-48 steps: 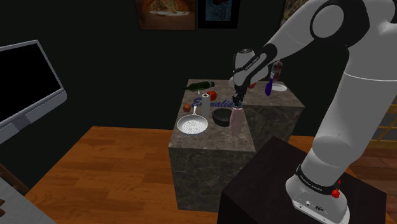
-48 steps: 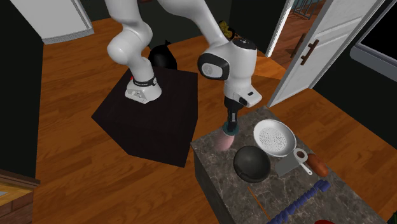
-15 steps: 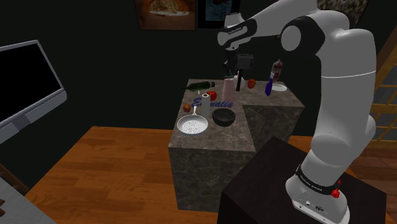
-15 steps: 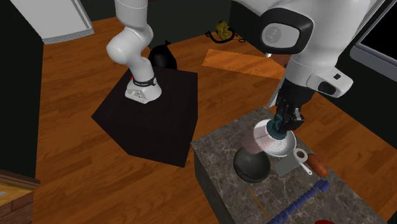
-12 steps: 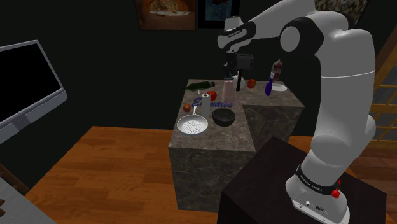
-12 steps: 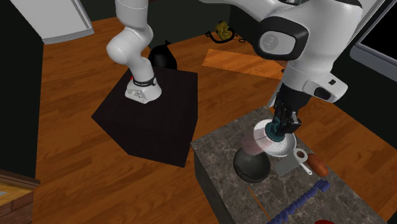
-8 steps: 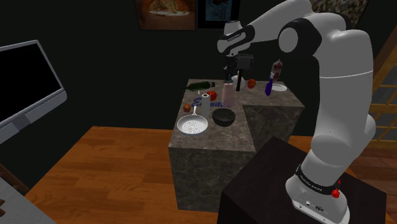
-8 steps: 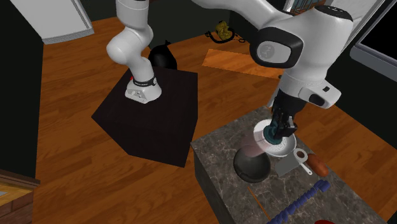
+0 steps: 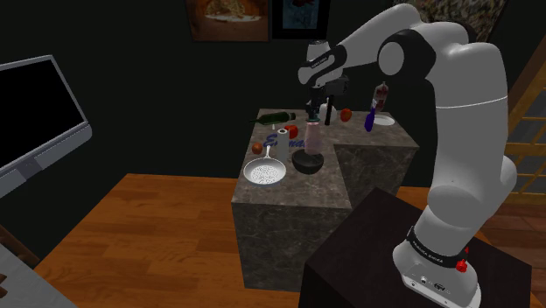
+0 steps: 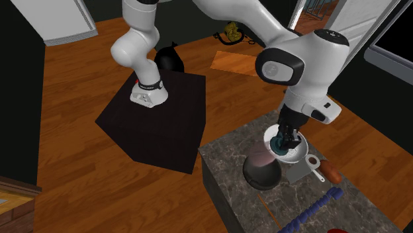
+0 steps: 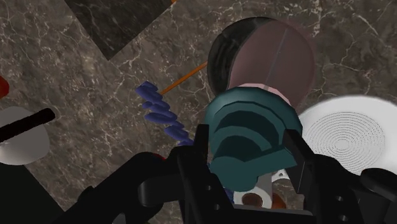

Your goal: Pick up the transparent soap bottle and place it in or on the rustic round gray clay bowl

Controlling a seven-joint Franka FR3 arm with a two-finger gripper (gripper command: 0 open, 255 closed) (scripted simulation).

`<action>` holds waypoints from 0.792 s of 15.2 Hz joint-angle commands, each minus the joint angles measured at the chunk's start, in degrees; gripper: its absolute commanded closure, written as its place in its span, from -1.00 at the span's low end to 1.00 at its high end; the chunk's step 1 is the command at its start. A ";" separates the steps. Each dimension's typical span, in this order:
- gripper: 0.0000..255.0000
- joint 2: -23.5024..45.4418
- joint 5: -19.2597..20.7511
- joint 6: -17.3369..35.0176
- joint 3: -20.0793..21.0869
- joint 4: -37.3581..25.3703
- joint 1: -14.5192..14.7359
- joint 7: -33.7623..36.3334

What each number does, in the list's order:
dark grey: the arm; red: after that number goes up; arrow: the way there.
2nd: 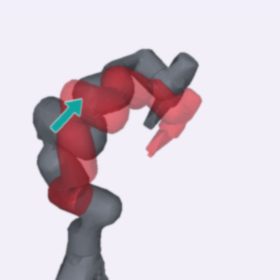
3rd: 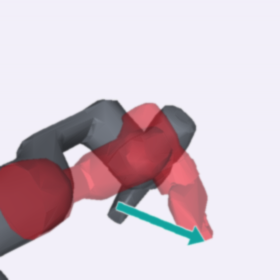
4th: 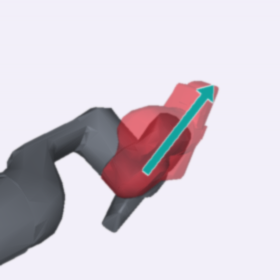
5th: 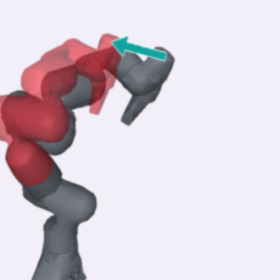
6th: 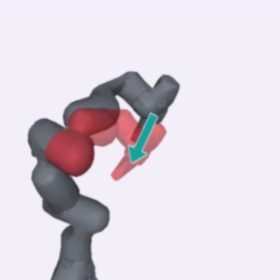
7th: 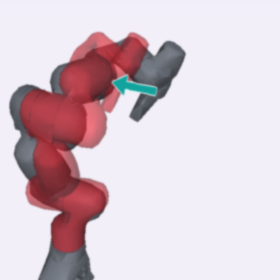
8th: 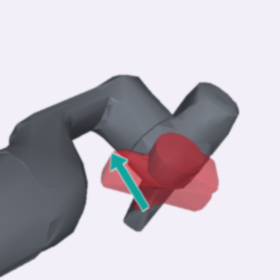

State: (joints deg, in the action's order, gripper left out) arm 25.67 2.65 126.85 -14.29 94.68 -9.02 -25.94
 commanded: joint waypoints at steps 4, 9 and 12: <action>1.00 1.55 -0.21 3.12 0.15 1.55 -0.14 0.19; 1.00 3.43 -0.48 6.14 0.35 2.73 -0.31 0.36; 1.00 4.38 -0.62 7.52 0.45 3.17 -0.40 0.43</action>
State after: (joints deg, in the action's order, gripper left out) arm 29.88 2.03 134.00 -13.86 97.71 -9.46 -25.61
